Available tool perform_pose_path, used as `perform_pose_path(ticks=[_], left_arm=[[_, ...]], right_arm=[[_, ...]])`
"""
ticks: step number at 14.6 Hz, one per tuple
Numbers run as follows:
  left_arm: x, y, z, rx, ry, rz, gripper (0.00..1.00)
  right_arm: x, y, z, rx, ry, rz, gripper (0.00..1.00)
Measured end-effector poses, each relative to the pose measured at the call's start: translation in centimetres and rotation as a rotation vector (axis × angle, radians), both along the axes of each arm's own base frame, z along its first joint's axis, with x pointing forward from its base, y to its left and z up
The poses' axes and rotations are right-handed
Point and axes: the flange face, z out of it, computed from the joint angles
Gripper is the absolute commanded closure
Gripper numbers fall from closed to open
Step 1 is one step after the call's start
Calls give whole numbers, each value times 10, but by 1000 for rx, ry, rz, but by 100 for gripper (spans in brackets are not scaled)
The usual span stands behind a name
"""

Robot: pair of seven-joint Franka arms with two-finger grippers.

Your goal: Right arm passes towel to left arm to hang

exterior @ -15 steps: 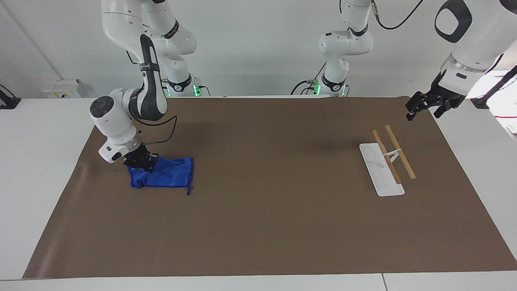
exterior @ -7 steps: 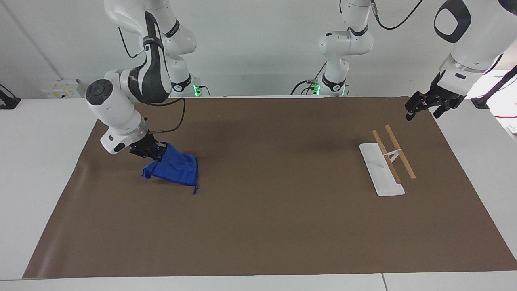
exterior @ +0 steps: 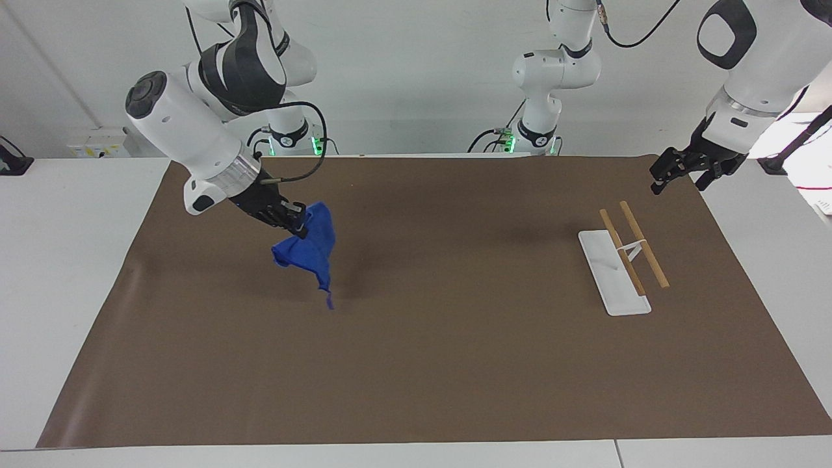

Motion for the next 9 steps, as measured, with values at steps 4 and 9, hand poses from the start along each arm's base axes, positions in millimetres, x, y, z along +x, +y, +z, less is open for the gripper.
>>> perform_pose_path(ticks=[4,9], left_arm=[[-1,-15,-16,-126,35,75,0],[-3,-77,-69,-281,123,323,0]], right_arm=[[8,71,-3,187,10,-243,100],[-4,151,14,427,80,-547,100]])
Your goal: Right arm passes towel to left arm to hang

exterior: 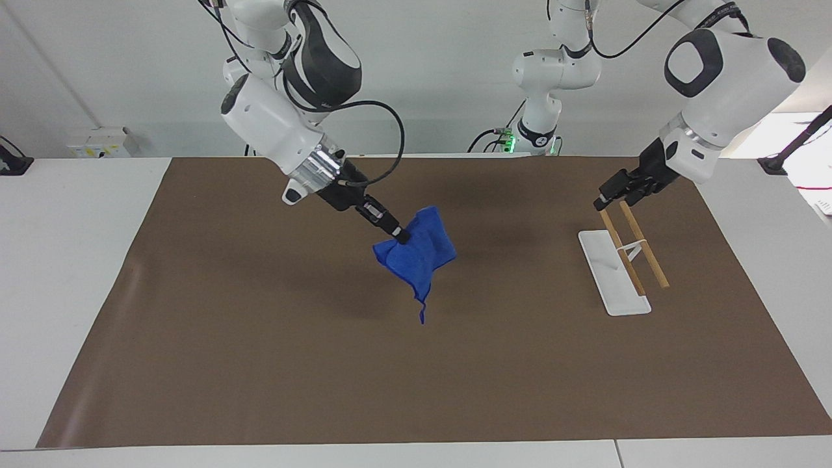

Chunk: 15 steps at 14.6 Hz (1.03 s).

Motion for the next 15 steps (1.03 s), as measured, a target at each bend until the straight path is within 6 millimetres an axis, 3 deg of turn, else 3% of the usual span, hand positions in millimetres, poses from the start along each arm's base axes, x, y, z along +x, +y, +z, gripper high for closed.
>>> perform_pose_path(ticks=[4,8,11,15], left_arm=[[-8,-68,-25,-30,108,324,0],[-8,-95,-31,-114,225,652,0],[3,-106,-42,-169,265,852,0],[13,-107,-56,-204,293,937,0]], right_arm=[[-24,69,-5,143,45,-150,100],[-43,107,-16,212,72,-201,100],[-45,112,-18,215,76,-206,100],[-43,110,-18,216,74,-211,100]])
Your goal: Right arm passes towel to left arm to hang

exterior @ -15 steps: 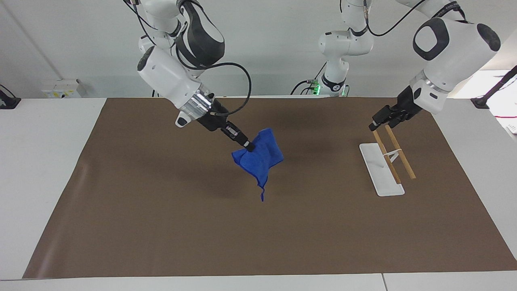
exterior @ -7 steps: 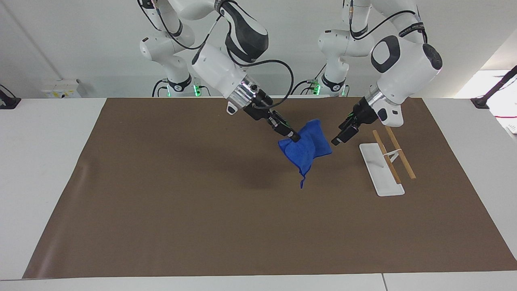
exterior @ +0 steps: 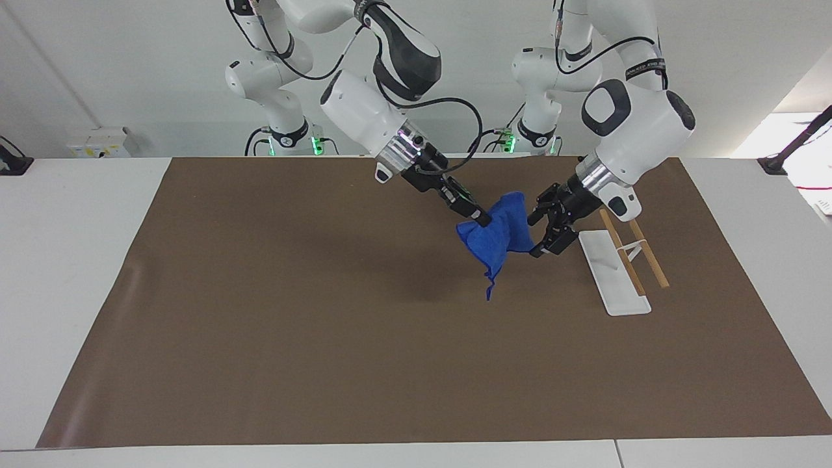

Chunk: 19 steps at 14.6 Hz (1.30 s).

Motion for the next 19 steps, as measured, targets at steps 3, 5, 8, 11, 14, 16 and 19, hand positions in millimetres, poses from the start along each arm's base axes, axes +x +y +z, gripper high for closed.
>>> perform_pose_path(ticks=[3,5,8,11,14,16,19], left_arm=[[3,0,-3,-16,16,47,0],[5,-6,-7,-26,24,85,0],[9,-28,-21,-46,25,138,0],[11,-46,-35,-54,19,164,60],[12,-47,-38,-55,28,180,100],[14,-44,-35,-57,24,190,100],[17,-37,-29,-61,13,202,100]], right_arm=[[0,0,0,0,0,0,100],[-1,1,0,0,0,2,100],[-2,3,0,0,0,5,100],[-2,3,0,0,0,5,100],[-2,2,-1,-1,1,5,100],[-2,2,-1,-1,1,4,100],[0,-1,-1,-1,1,-1,100]])
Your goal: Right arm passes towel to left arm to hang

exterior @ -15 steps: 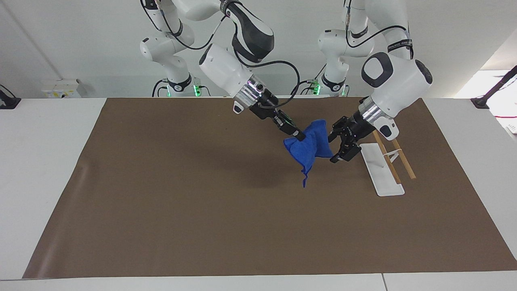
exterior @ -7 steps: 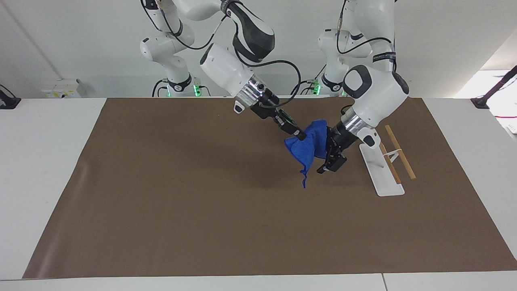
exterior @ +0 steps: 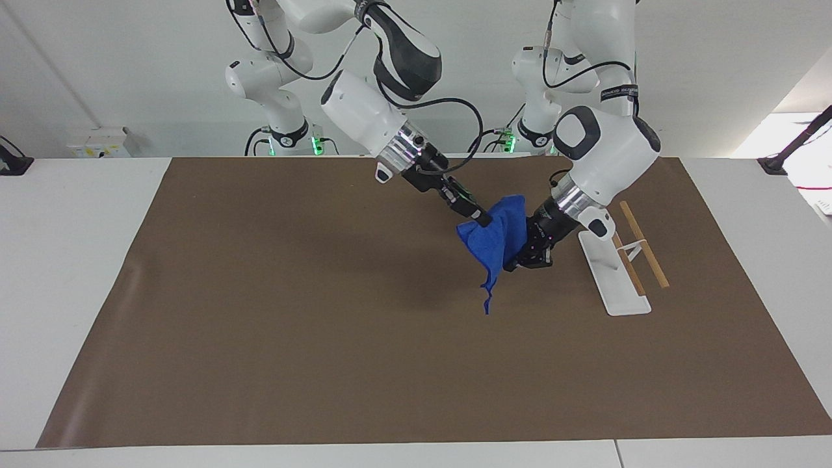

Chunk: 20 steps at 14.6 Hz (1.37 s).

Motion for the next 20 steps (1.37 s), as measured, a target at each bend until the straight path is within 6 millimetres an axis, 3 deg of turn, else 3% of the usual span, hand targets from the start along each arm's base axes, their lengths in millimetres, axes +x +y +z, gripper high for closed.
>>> perform_pose_path(ticks=[3,4,5,8,11,14,17,20], left_arm=[[6,9,15,27,-46,-17,100],[6,11,20,41,-61,-25,100],[6,13,25,58,-78,-36,100],[6,16,37,146,-131,-89,100],[5,19,45,245,-175,-143,100],[5,31,54,362,-217,-187,100],[5,62,67,492,-235,-215,100],[3,86,69,604,-217,-235,100]], right_arm=[[0,-1,0,0,0,-1,100],[0,-1,0,0,0,-1,64],[1,-1,0,-2,-3,0,1],[6,-9,-1,-56,-79,42,0],[24,-40,-10,-217,-218,118,0],[46,-85,-22,-433,-326,253,0],[66,-146,-34,-660,-358,477,0],[73,-200,-39,-850,-333,660,0]])
